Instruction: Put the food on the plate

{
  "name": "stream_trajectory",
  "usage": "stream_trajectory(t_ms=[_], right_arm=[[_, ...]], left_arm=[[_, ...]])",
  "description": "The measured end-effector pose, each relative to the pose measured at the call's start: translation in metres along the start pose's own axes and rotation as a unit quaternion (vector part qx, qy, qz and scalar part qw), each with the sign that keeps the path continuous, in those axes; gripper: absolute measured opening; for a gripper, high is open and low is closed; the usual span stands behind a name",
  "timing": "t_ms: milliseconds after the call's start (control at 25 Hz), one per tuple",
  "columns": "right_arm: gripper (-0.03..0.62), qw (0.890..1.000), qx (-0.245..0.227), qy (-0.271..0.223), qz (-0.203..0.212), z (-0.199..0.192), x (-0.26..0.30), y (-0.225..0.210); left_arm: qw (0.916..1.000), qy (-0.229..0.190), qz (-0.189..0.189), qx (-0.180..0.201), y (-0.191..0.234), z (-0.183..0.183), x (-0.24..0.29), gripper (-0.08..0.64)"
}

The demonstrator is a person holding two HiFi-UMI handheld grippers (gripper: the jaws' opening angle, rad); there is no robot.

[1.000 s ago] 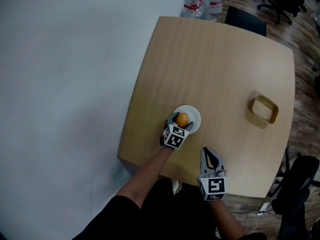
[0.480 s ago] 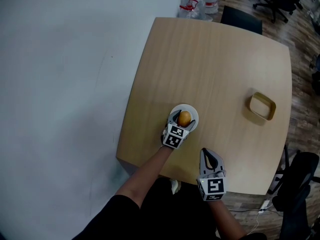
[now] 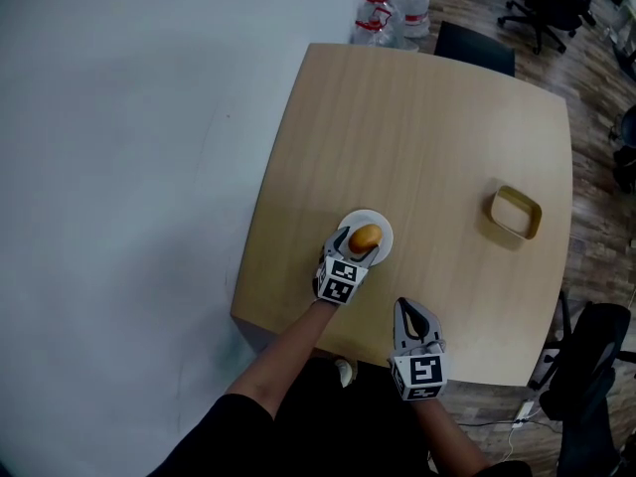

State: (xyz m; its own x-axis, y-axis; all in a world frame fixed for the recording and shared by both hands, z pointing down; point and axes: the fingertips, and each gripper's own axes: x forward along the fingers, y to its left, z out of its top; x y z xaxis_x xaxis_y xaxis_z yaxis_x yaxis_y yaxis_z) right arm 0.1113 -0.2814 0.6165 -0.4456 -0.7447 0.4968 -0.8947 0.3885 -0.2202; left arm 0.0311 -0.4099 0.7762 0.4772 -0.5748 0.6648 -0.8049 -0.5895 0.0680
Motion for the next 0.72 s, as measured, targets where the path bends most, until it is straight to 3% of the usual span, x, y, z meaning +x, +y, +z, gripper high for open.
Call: stream_trajectory(t_ms=[440, 720], right_arm=[[0.060, 0.999, -0.013, -0.028, -0.024, 0.007, -0.033, 0.015], [0.060, 0.998, -0.016, -0.031, -0.054, -0.012, -0.066, 0.017]], left_arm=[[0.9999, -0.014, 0.001, -0.009, -0.013, -0.021, -0.043, 0.322], [0.9995, -0.013, -0.003, -0.029, -0.026, -0.041, -0.045, 0.322]])
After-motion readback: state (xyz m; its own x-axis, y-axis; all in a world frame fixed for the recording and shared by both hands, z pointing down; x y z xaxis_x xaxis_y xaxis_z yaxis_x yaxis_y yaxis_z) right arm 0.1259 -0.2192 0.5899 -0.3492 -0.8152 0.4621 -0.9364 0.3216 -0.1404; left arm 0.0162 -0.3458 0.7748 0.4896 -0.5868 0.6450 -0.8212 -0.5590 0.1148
